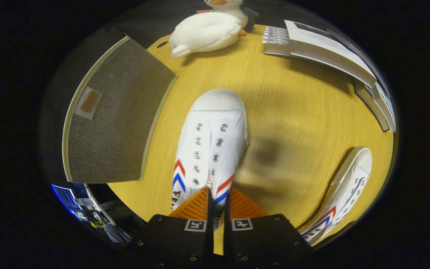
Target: Open the storage box then place both shoes into the box .Put the left shoe in first, then the right shoe, with the right side of both shoes facing outward in a uniform manner.
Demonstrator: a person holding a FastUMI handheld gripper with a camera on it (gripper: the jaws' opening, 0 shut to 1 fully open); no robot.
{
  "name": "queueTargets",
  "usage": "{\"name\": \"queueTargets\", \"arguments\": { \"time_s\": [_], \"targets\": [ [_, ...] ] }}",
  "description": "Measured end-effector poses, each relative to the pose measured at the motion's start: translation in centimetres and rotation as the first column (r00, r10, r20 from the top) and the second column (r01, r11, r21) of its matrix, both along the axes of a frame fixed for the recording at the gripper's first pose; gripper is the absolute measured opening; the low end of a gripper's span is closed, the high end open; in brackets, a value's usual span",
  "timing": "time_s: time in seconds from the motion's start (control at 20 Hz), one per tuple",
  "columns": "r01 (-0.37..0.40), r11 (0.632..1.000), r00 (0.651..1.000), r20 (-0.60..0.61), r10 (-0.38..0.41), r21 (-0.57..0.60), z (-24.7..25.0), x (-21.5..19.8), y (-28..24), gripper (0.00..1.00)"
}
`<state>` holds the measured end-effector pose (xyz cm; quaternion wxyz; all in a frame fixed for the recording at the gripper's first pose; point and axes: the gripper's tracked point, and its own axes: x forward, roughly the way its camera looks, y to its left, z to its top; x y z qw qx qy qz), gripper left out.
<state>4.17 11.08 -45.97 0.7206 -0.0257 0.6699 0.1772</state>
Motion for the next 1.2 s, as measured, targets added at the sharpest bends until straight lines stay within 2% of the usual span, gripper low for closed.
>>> {"name": "queueTargets", "arguments": {
  "time_s": [0.05, 0.1, 0.25, 0.5, 0.7, 0.95, 1.2],
  "targets": [
    [0.013, 1.0, 1.0, -0.006, -0.013, 0.009, -0.1, -0.2, 0.1, 0.1],
    [0.009, 1.0, 1.0, -0.007, -0.009, 0.014, 1.3, 0.1, 0.0, 0.05],
    [-0.025, 1.0, 1.0, -0.007, 0.025, 0.005, 1.4, 0.1, 0.1, 0.05],
    [-0.012, 0.998, 1.0, -0.003, 0.012, 0.061, 4.0, 2.1, 0.9, 0.05],
    [-0.025, 0.994, 0.999, 0.033, 0.021, 0.107, 8.9, 2.4, 2.4, 0.05],
    [-0.068, 0.979, 0.994, 0.1, 0.049, 0.193, 16.4, 3.5, 6.7, 0.05],
    [-0.172, 0.959, 0.977, 0.164, 0.137, 0.224, 20.9, 4.5, 12.2, 0.04]
  ]
}}
